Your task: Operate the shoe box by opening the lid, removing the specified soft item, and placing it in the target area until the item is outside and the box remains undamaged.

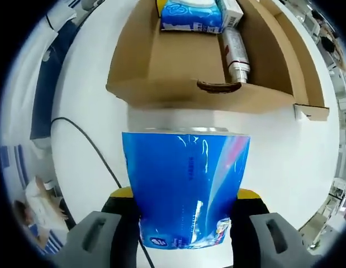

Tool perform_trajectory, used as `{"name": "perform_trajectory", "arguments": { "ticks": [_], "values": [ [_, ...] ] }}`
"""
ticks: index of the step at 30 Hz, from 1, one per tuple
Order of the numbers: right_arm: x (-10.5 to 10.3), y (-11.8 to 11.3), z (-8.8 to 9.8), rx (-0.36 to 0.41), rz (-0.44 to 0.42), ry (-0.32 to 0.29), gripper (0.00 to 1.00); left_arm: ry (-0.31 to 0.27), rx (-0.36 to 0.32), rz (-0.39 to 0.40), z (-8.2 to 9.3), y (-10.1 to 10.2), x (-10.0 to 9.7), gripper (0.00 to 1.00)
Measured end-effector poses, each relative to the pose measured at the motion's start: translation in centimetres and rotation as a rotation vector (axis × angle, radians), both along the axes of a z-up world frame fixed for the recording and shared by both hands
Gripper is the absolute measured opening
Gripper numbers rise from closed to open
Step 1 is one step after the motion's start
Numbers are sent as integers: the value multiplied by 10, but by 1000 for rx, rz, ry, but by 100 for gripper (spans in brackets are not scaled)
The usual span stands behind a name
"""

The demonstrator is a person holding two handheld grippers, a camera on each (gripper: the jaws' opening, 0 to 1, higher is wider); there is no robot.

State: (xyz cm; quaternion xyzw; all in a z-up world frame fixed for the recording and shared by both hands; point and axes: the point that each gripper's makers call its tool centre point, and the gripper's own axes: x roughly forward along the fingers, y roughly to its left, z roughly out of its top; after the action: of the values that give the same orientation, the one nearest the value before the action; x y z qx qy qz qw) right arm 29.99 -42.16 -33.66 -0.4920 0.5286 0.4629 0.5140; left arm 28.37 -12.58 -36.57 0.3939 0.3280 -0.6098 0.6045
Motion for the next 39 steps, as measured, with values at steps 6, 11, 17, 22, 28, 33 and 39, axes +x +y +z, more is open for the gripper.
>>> {"name": "perform_trajectory", "arguments": {
  "ticks": [6, 11, 17, 22, 28, 33, 39],
  "values": [
    [0, 0, -3, 2, -1, 5, 64, 2, -2, 2, 1, 0, -1, 2],
    [0, -1, -7, -3, -2, 11, 64, 6, -1, 5, 0, 0, 0, 2],
    [-1, 1, -10, 3, 0, 15, 64, 6, -2, 4, 0, 0, -1, 2],
    [0, -1, -12, -1, 2, 16, 64, 6, -2, 4, -1, -1, 0, 2],
    [2, -1, -12, 1, 0, 15, 64, 6, -2, 4, -1, -1, 0, 2],
    [2, -2, -13, -3, 8, 18, 64, 6, -2, 4, -1, -1, 0, 2],
    [2, -2, -14, -2, 3, 19, 65, 6, -2, 3, 0, -1, 0, 2]
  ]
}}
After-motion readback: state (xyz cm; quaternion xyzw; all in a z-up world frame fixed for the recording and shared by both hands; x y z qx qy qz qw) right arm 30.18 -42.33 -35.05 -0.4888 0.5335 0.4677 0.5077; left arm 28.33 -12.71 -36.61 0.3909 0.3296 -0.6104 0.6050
